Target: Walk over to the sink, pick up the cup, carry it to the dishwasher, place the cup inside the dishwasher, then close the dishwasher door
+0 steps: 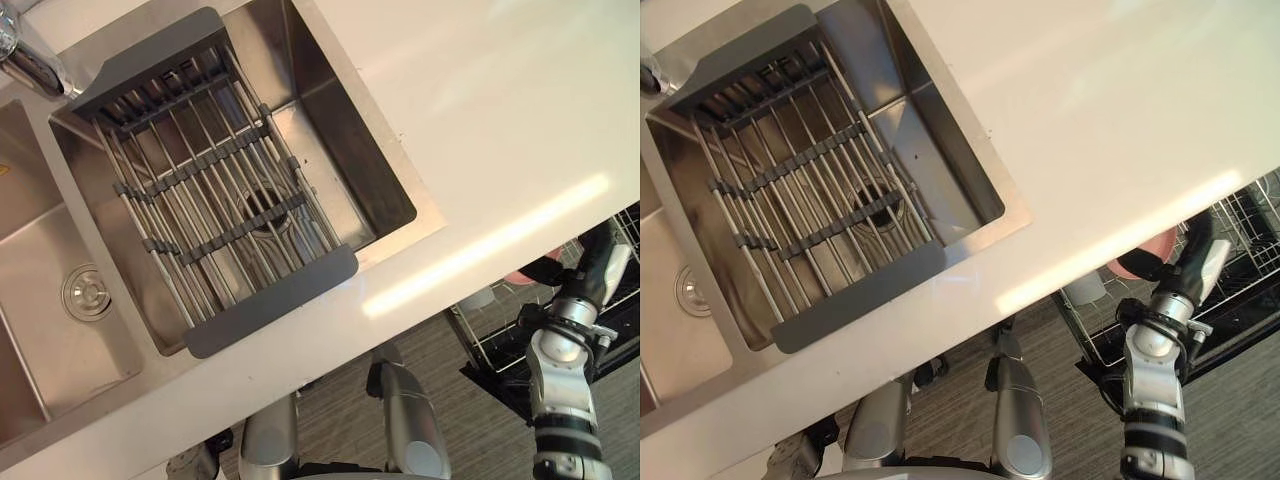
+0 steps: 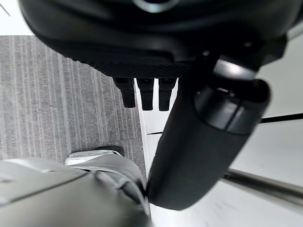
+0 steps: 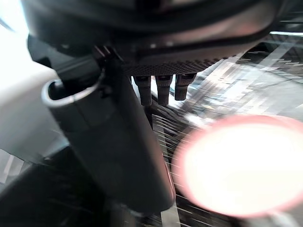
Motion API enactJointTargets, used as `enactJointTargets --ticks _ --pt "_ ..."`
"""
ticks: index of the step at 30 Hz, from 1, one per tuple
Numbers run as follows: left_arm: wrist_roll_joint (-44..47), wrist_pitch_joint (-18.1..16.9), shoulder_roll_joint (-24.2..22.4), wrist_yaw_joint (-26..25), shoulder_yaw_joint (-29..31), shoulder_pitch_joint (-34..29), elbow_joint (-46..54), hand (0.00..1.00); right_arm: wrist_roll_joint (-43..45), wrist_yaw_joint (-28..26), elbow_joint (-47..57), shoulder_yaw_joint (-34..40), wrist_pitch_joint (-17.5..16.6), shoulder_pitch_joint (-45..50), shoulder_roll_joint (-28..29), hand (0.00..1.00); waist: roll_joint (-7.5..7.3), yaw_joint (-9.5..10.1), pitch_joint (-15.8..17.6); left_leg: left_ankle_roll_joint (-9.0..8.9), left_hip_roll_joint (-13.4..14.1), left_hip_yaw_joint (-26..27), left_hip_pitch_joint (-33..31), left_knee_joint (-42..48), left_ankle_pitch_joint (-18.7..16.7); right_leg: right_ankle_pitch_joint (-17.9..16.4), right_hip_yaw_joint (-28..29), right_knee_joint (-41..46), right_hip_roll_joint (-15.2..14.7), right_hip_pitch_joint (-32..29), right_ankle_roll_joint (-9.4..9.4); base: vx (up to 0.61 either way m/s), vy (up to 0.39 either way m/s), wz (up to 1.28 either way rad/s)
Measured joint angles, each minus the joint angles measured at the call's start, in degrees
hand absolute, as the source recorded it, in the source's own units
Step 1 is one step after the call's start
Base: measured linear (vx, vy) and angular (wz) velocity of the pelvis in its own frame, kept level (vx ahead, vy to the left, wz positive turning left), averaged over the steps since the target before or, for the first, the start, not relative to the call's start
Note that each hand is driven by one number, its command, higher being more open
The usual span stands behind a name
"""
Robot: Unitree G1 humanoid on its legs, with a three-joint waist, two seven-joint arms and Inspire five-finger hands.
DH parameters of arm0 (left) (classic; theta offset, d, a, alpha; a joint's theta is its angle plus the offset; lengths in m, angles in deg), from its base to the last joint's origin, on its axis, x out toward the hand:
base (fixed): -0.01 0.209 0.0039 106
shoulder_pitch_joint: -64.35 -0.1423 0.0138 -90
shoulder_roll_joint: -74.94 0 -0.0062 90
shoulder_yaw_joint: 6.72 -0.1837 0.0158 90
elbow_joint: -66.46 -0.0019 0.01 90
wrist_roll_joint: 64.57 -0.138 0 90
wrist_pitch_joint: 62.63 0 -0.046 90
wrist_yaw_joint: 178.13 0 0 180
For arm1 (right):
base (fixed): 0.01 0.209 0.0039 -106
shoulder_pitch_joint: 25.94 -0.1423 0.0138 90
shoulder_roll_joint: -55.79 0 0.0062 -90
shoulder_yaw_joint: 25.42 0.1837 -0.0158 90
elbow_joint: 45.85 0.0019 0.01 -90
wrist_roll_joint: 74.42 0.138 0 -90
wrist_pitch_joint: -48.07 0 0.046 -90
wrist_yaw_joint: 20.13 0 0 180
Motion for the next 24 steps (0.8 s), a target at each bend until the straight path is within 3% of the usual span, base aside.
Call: enactJointTargets --ticks 8,11,14,17,21,24 --pt "-0.6 0.8 -1.4 -0.4 3.2 -2.6 -0.7 0.9 3.6 -1.6 4.2 2.9 -0.5 7.4 6.8 0.9 -0.94 -0.89 -0.5 -0.58 0.1 1.5 5.3 -1.8 -0.7 -0.5 1.2 0.1 0.6 3.9 0.87 0.05 0.004 -0.09" --pt "-0.6 0.6 -1.7 -0.4 4.2 -3.6 -1.3 0.9 7.4 -1.0 3.8 7.3 -0.6 10.6 9.4 0.9 -1.67 -1.07 -1.3 -0.59 0.5 2.5 6.7 -2.0 -1.3 -1.0 1.8 -0.3 0.8 5.0 0.45 0.02 0.003 -0.15" --pt "-0.6 0.4 -1.9 -0.6 6.4 -5.1 -3.1 0.9 15.2 -1.2 -0.8 13.5 -1.0 14.8 12.5 0.9 -2.84 -1.66 -4.3 -0.81 0.8 3.0 8.0 -2.7 -1.3 -1.2 1.9 -0.3 1.3 5.8 0.29 0.06 -0.005 -0.05" --pt "-0.8 0.4 -1.1 -0.8 7.5 -6.4 -5.0 0.9 18.6 -2.5 -8.3 14.8 -1.2 16.5 14.0 0.9 -3.58 -2.64 -6.2 -1.43 1.4 3.5 10.2 -3.0 -1.6 -1.6 2.2 -0.4 2.0 7.6 0.19 0.05 -0.027 -0.1" --pt "-2.9 0.9 -0.9 -1.1 8.2 -7.6 -6.2 0.9 23.4 -6.8 -16.1 14.8 -1.2 18.7 15.7 0.9 -3.33 -2.76 -8.7 -1.76 1.8 4.4 11.8 -3.4 -1.7 -2.2 2.6 -0.3 2.1 8.8 -0.12 0.02 -0.01 -0.13" --pt "-5.2 2.0 -1.0 -1.1 8.2 -8.6 -7.7 0.9 27.8 -12.3 -21.7 14.8 -0.4 19.6 16.0 0.9 -2.08 -2.87 -11.2 -1.99 1.7 4.7 13.8 -4.2 -1.7 -2.5 2.6 -0.3 2.1 10.4 -0.27 0.01 0.002 -0.01"
